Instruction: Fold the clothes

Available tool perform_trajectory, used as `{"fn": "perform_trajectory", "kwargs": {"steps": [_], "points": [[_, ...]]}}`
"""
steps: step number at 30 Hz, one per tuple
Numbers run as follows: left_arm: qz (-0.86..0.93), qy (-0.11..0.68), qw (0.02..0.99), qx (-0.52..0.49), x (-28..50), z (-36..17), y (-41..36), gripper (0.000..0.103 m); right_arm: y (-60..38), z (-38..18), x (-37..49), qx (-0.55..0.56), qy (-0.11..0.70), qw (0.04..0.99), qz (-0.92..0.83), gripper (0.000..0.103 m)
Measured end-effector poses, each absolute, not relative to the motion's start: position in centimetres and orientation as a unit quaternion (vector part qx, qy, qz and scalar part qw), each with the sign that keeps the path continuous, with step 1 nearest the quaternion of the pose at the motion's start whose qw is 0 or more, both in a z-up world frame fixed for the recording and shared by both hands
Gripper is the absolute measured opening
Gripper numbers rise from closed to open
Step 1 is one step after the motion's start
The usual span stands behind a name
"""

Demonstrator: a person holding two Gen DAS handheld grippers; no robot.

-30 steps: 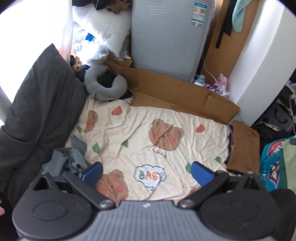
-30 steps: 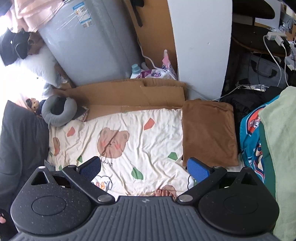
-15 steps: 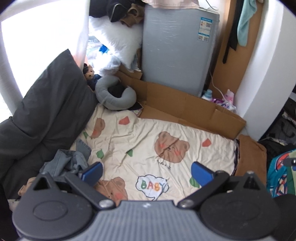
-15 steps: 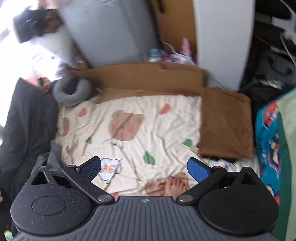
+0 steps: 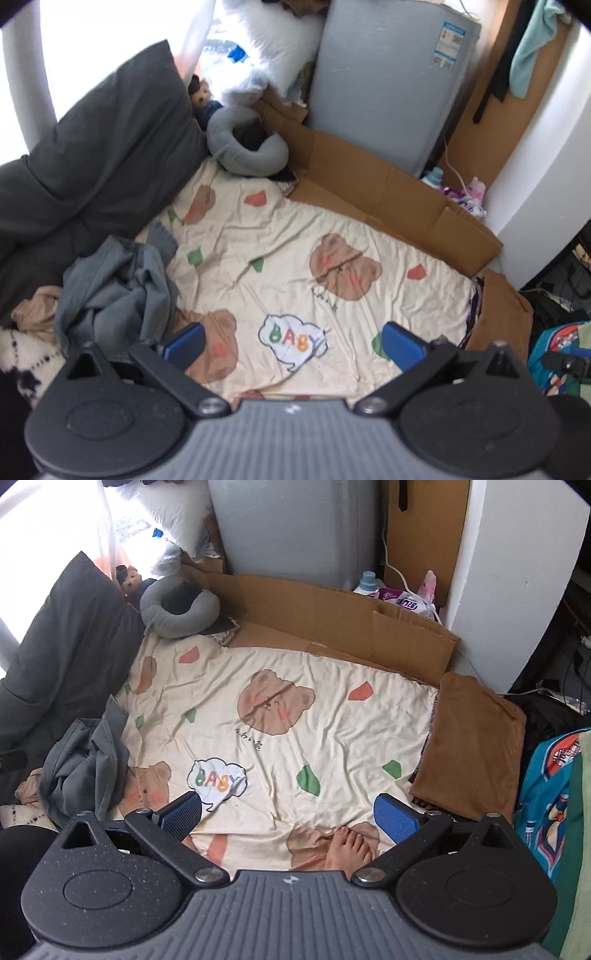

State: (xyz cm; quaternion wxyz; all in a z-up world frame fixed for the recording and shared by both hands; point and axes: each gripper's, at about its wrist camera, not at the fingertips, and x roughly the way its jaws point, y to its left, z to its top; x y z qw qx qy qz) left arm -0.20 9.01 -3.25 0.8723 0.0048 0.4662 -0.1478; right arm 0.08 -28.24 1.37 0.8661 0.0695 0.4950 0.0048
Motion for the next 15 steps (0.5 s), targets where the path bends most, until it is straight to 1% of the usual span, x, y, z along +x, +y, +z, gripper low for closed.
{"fn": "perform_trajectory", "kwargs": {"steps": [6,15], "points": [[-0.142,0.468,0.872,0.021,-0.6,-4.1,8.0,0.103,-27.6,1.0,0.5,0.066,0.492,0.868,-0.004,0.102],[-0.14,0.463,0.875,0.027,-2.1,-3.8,7.4,0.103,-25.9,1.2,0.7,0.053,0.49,0.87,0.004,0.102]]}}
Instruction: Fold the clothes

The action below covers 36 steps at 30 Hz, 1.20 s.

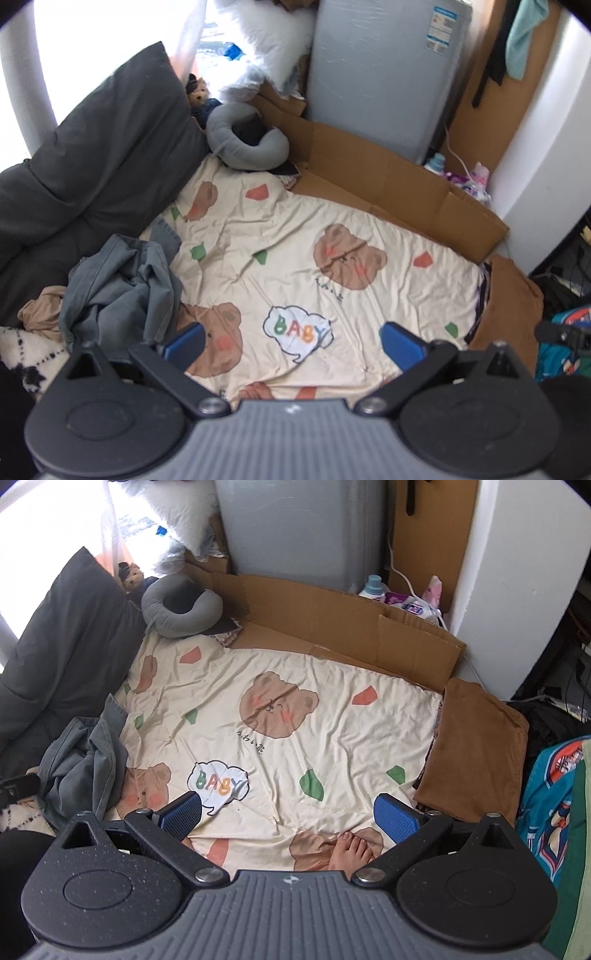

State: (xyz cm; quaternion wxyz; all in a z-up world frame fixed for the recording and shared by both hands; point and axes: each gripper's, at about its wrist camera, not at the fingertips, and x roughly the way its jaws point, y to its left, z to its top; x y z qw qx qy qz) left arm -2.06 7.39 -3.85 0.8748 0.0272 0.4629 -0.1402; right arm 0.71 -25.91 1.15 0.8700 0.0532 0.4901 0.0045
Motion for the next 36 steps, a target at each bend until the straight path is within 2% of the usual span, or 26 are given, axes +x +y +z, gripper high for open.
{"fn": "perform_trajectory", "kwargs": {"steps": [24,36], "points": [[-0.159,0.46,0.873,0.036,-2.8,-4.4,4.0,0.102,-24.3,0.6,1.1,0.032,0.495,0.868,0.016,0.102],[-0.144,0.47,0.87,0.038,-2.3,-4.7,4.9,0.092,-25.2,0.5,1.2,0.029,0.502,0.864,0.0,0.102]]}}
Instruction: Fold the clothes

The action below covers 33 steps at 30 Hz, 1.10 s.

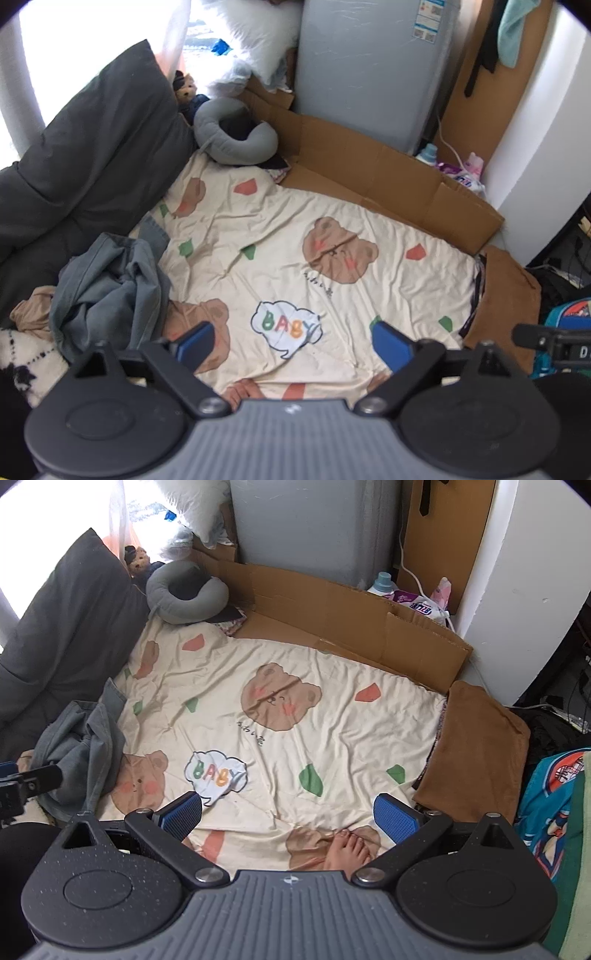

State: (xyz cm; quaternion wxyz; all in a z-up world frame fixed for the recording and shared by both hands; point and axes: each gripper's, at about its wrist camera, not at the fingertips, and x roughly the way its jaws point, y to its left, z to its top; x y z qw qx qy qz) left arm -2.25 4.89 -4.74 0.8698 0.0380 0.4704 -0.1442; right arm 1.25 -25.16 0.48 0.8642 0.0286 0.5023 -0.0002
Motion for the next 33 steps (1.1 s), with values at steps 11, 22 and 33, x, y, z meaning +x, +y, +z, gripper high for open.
{"fn": "perform_trajectory", "kwargs": {"steps": [11,22,33], "points": [[-0.144,0.47,0.87,0.042,-2.18,-4.82,5.16,0.089,-25.45,0.62,1.15,0.024,0.502,0.864,-0.01,0.102],[-0.145,0.47,0.87,0.044,-2.25,-4.74,4.94,0.088,-25.84,0.6,1.35,0.021,0.503,0.864,-0.009,0.102],[-0.149,0.472,0.868,0.041,-2.05,-4.85,5.04,0.089,-25.59,0.63,1.4,0.019,0.502,0.864,-0.01,0.102]]}}
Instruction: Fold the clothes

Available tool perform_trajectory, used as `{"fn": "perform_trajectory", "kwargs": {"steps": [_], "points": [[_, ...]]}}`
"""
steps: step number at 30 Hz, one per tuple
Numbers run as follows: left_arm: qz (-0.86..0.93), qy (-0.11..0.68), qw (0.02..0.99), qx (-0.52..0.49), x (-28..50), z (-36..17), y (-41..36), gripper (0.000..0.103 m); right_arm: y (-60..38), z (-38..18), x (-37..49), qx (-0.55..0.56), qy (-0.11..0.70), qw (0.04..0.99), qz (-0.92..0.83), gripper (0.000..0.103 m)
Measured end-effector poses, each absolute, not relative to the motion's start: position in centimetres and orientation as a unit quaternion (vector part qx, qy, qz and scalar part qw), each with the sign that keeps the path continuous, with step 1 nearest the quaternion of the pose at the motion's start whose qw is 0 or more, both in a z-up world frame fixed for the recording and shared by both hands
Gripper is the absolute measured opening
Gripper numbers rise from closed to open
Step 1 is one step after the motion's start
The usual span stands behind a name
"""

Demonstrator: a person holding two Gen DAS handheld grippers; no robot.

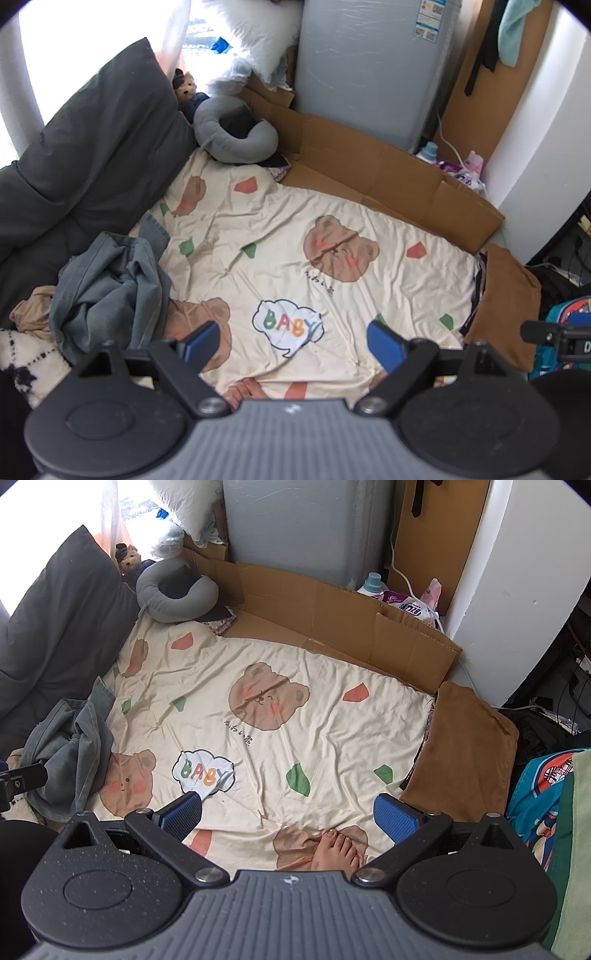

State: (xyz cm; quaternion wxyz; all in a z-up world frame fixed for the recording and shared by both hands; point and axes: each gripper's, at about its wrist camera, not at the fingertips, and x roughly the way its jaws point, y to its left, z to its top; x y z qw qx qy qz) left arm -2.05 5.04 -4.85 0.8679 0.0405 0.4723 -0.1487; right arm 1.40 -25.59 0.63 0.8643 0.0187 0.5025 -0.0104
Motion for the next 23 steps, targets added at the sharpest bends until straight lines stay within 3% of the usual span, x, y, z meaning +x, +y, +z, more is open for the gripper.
{"fn": "perform_trajectory", "kwargs": {"steps": [23], "points": [[-0.147,0.472,0.868,0.04,-1.98,-4.84,5.3,0.089,-25.31,0.64,1.31,0.021,0.501,0.865,-0.015,0.102]]}}
